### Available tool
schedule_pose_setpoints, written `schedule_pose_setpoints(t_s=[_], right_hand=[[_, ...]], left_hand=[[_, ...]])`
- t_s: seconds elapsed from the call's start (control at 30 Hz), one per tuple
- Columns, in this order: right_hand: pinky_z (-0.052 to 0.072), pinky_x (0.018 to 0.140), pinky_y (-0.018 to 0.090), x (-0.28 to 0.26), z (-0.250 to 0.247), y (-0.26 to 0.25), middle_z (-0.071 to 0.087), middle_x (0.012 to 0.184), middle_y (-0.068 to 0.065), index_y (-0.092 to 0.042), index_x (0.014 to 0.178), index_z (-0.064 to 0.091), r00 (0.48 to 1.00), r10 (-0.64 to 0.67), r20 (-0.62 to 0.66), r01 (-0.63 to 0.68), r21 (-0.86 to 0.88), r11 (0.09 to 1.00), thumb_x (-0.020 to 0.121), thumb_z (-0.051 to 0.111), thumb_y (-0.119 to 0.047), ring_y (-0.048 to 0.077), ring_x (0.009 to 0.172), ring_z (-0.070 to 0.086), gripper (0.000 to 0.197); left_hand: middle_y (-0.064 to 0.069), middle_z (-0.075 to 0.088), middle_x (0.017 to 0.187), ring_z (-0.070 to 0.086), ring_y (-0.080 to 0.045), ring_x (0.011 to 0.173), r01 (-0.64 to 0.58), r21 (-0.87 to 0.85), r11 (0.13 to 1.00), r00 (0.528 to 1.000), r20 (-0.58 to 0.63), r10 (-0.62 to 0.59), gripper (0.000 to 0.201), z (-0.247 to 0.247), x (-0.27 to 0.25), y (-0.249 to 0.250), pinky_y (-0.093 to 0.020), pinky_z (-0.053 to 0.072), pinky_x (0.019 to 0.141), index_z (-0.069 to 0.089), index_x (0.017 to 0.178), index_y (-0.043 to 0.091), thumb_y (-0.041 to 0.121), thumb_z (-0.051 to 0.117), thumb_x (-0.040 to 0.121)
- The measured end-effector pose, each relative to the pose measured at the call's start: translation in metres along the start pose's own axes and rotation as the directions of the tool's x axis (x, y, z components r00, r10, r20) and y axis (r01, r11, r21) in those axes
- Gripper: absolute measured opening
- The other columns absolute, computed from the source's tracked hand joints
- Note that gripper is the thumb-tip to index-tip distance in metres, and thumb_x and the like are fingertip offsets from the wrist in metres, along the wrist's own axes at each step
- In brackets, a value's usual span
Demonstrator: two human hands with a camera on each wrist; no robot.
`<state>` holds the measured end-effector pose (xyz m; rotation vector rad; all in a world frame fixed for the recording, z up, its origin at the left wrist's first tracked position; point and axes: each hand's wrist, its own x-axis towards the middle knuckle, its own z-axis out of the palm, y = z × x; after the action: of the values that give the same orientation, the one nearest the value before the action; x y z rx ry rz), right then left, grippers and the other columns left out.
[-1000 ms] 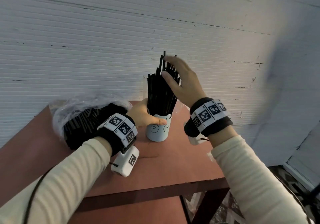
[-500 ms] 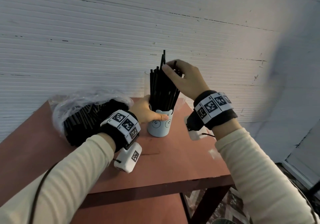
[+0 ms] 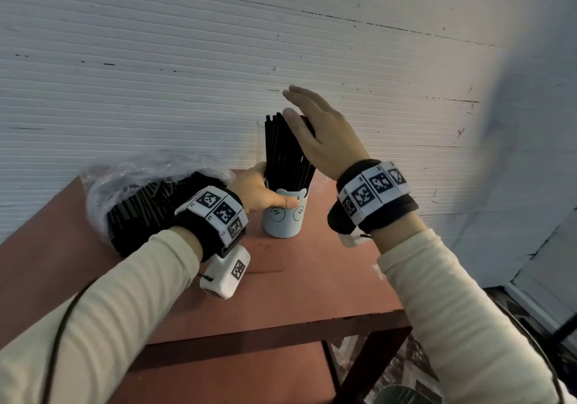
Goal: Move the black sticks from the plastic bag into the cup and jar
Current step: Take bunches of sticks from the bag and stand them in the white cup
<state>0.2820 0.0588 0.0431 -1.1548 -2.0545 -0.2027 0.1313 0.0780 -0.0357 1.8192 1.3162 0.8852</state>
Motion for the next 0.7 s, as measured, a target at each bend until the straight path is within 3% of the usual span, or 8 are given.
schedule_pose_setpoints(t_s=[0.1, 0.23, 0.37, 0.43, 0.47, 0.57, 0.63, 0.7], right_hand=[[0.025, 0.113, 0.027, -0.01, 0.004, -0.005, 0.049, 0.143, -0.001, -0.014, 0.137, 0.05, 0.997, -0.08, -0.015, 0.079, -0.061, 0.995, 0.104, 0.033, -0.03, 0.013, 0.134, 0.042, 0.041], [0.027, 0.111, 0.029, -0.012, 0.006, -0.009, 0.056, 0.136, 0.004, -0.011, 0.133, 0.053, 0.998, -0.051, 0.033, 0.054, -0.111, 0.992, 0.103, 0.034, -0.031, 0.02, 0.129, 0.047, 0.041], [0.024, 0.112, 0.024, -0.009, 0.003, -0.021, 0.046, 0.146, 0.003, -0.011, 0.14, 0.046, 0.997, -0.055, -0.062, 0.053, -0.04, 0.998, 0.101, 0.039, -0.033, 0.017, 0.138, 0.037, 0.046], [0.031, 0.105, 0.021, -0.01, 0.004, -0.032, 0.053, 0.137, 0.003, -0.01, 0.134, 0.051, 0.984, -0.093, -0.149, 0.097, 0.022, 0.995, 0.098, 0.045, -0.027, 0.018, 0.129, 0.046, 0.041], [0.036, 0.1, 0.021, -0.011, 0.006, -0.039, 0.057, 0.129, 0.004, -0.009, 0.128, 0.055, 0.977, -0.109, -0.184, 0.121, 0.058, 0.991, 0.095, 0.048, -0.023, 0.018, 0.12, 0.051, 0.037], [0.048, 0.078, 0.024, -0.015, 0.019, -0.059, 0.063, 0.096, 0.002, -0.006, 0.099, 0.064, 0.971, -0.109, -0.211, 0.148, 0.178, 0.973, 0.086, 0.052, -0.011, 0.014, 0.087, 0.058, 0.018], [0.048, 0.071, 0.027, -0.018, 0.033, -0.073, 0.063, 0.083, -0.001, -0.008, 0.087, 0.064, 0.992, -0.059, -0.115, 0.087, 0.252, 0.964, 0.082, 0.053, -0.007, 0.011, 0.075, 0.056, 0.012], [0.049, 0.072, 0.027, -0.02, 0.051, -0.088, 0.066, 0.081, -0.001, -0.01, 0.085, 0.067, 0.999, -0.017, 0.034, 0.006, 0.304, 0.953, 0.083, 0.054, -0.008, 0.013, 0.075, 0.059, 0.013]], left_hand=[[0.004, 0.061, 0.117, 0.058, -0.016, 0.11, 0.007, -0.02, 1.0, 1.0, 0.005, -0.007, 0.074, 0.0, -0.002, 0.004, -0.03, 0.046, 0.094, 0.051, 0.128, 0.019, 0.026, 0.088, 0.065], [0.005, 0.061, 0.115, 0.057, -0.013, 0.107, 0.026, -0.025, 0.999, 1.0, 0.018, -0.025, 0.074, -0.001, -0.004, 0.008, -0.026, 0.043, 0.089, 0.049, 0.128, 0.018, 0.026, 0.088, 0.065], [-0.001, 0.051, 0.136, 0.049, -0.022, 0.128, 0.107, -0.076, 0.991, 0.994, 0.021, -0.106, 0.099, -0.008, -0.013, 0.008, -0.036, 0.041, 0.106, 0.029, 0.146, 0.012, 0.014, 0.086, 0.065], [-0.002, 0.045, 0.142, 0.047, -0.021, 0.128, 0.089, -0.003, 0.996, 0.994, -0.06, -0.089, 0.091, -0.022, -0.026, 0.008, -0.03, 0.04, 0.101, 0.027, 0.148, 0.015, 0.013, 0.08, 0.074], [-0.002, 0.05, 0.138, 0.051, -0.018, 0.12, 0.05, 0.027, 0.998, 0.992, -0.113, -0.047, 0.077, -0.032, -0.033, 0.008, -0.028, 0.043, 0.095, 0.037, 0.143, 0.019, 0.014, 0.077, 0.077], [0.008, 0.066, 0.106, 0.061, -0.004, 0.095, -0.046, 0.052, 0.998, 0.95, -0.306, 0.059, 0.031, -0.068, -0.059, 0.005, -0.015, 0.043, 0.079, 0.063, 0.107, 0.025, 0.013, 0.07, 0.079], [0.012, 0.067, 0.092, 0.062, -0.001, 0.085, -0.058, 0.053, 0.997, 0.89, -0.449, 0.075, 0.023, -0.093, -0.075, -0.001, -0.015, 0.044, 0.075, 0.067, 0.093, 0.028, 0.012, 0.069, 0.076], [0.011, 0.066, 0.09, 0.064, -0.01, 0.079, -0.073, 0.078, 0.994, 0.835, -0.541, 0.104, 0.022, -0.116, -0.089, -0.009, -0.024, 0.048, 0.074, 0.067, 0.088, 0.03, 0.012, 0.069, 0.076]])
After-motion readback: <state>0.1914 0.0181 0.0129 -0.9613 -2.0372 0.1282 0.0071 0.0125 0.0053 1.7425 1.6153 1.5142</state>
